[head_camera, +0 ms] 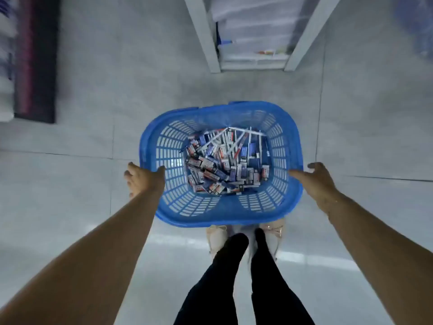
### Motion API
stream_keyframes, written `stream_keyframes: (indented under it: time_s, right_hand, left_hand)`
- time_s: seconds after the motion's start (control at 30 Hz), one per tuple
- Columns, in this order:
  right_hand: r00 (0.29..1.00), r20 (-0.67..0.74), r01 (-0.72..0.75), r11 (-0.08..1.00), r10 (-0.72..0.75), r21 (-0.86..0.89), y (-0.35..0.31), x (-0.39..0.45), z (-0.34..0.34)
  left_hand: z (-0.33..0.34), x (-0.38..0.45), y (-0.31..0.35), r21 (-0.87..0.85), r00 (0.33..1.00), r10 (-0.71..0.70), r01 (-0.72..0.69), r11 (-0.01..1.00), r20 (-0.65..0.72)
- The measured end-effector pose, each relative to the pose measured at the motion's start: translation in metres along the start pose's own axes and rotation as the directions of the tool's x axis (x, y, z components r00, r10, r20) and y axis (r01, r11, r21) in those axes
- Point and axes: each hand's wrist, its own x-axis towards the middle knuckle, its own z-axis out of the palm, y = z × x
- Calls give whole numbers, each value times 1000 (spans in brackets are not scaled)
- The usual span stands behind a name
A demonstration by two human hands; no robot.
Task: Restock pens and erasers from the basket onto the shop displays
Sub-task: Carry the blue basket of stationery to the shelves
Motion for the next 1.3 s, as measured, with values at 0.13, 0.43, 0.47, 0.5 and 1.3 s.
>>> stream_keyframes:
  time_s: [0.13, 0.43, 0.47, 0.5, 1.3]
  right_hand:
    - [993, -114, -16, 995, 27, 100, 28, 24, 37]
    - [971, -184, -104, 962, 153, 253, 32, 14, 32]
    - [964, -195, -124, 957, 179, 263, 31, 3, 22]
    - [957, -203, -145, 947, 209, 288, 31, -13, 11]
    - [781, -523, 86, 770, 342, 632, -43, -411, -388]
  left_hand:
    - [27, 21, -40, -144, 973, -212, 224, 964, 91]
    - [23, 0, -35, -419, 989, -145, 126, 899, -13]
    - [14, -9, -27, -416, 991, -132, 111, 902, -22]
    - [2, -20, -19, -402, 993, -118, 98, 911, -25]
    - [-318, -383, 211, -413, 832, 530, -429, 803, 166]
